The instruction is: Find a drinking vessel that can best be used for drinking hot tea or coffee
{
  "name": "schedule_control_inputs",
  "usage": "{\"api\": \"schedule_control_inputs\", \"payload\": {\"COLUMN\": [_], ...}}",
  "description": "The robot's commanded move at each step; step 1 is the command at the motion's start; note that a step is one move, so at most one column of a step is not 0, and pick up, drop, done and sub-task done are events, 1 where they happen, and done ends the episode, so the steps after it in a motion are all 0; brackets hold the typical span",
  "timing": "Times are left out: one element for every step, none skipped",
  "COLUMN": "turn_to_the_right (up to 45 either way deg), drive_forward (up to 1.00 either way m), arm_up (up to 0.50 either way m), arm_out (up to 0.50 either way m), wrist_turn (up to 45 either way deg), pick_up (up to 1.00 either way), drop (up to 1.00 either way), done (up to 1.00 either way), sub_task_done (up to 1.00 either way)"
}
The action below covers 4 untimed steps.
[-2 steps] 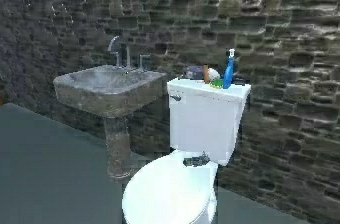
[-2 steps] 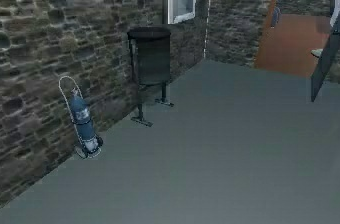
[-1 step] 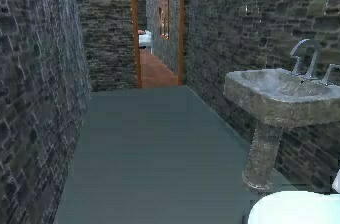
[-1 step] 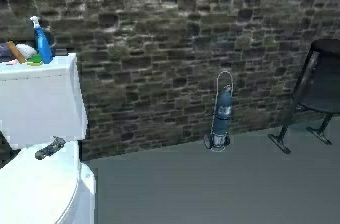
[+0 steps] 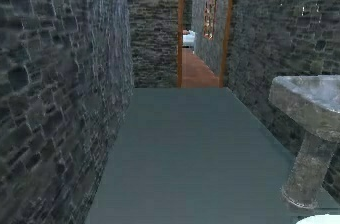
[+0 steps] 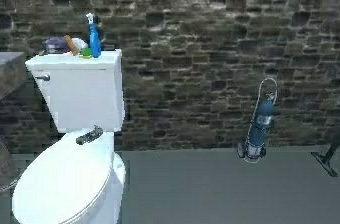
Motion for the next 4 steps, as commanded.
{"api": "schedule_control_inputs", "payload": {"turn_to_the_right": [0.0, 9.0, 0.0, 0.0], "drive_forward": [0.70, 0.00, 1.00, 1.00], "arm_up": [0.00, 0.00, 0.00, 0.00], "arm_out": [0.00, 0.00, 0.00, 0.00], "wrist_turn": [0.0, 0.0, 0.0, 0.0], "pick_up": [0.00, 0.00, 0.00, 0.00], "drop": [0.00, 0.00, 0.00, 0.00], "done": [0.00, 0.00, 0.00, 0.00], "sub_task_done": [0.00, 0.00, 0.00, 0.00]}}
